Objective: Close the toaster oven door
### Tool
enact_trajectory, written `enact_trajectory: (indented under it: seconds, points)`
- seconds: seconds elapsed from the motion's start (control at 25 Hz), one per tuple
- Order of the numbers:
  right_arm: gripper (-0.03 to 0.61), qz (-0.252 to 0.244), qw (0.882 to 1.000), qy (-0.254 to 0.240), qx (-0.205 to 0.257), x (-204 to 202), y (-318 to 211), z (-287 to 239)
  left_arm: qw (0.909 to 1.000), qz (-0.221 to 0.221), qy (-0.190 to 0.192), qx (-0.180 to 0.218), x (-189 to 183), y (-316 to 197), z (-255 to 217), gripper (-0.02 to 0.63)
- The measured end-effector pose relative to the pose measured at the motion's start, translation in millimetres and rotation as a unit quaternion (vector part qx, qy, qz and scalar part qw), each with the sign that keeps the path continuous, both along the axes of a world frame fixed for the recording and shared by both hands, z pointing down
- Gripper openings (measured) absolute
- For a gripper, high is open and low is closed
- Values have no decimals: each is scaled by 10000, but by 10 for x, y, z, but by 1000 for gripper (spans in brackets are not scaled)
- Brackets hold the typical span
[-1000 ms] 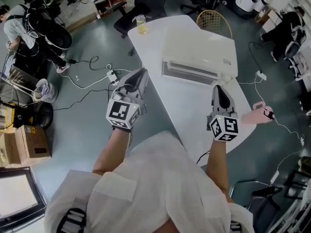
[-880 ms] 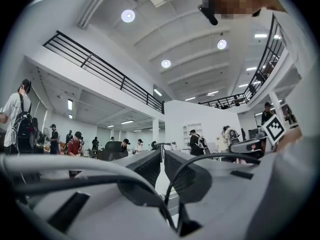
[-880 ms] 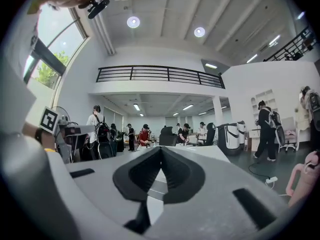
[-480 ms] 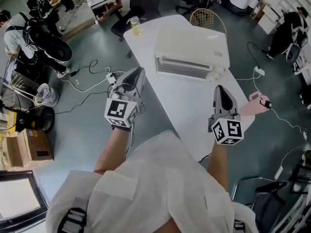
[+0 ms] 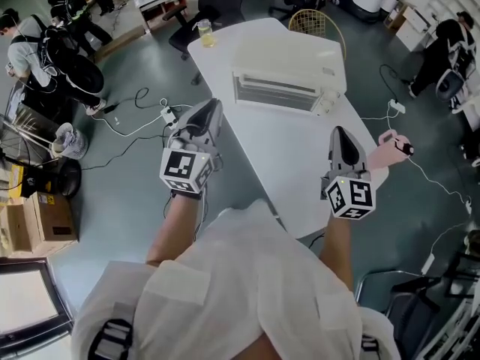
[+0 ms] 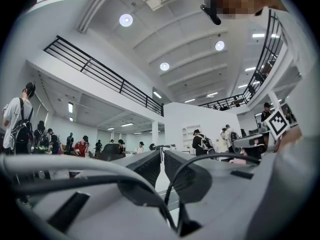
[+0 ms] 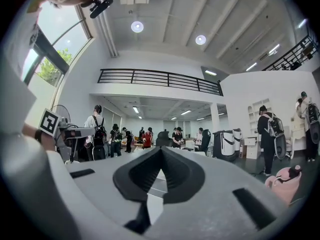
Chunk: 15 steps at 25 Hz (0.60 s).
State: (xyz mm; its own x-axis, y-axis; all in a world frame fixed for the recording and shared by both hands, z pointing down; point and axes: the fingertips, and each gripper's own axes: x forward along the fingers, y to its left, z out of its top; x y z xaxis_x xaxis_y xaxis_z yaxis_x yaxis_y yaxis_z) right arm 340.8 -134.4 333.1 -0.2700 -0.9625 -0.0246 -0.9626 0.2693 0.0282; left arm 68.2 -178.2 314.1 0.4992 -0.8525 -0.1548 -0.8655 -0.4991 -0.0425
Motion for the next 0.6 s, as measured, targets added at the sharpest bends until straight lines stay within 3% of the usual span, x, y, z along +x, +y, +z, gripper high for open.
enact_trajectory:
  seconds: [0.6]
  points:
    - [2, 98, 9999, 33, 56, 175, 252, -32, 9999, 165, 4, 12, 192, 218, 11, 25]
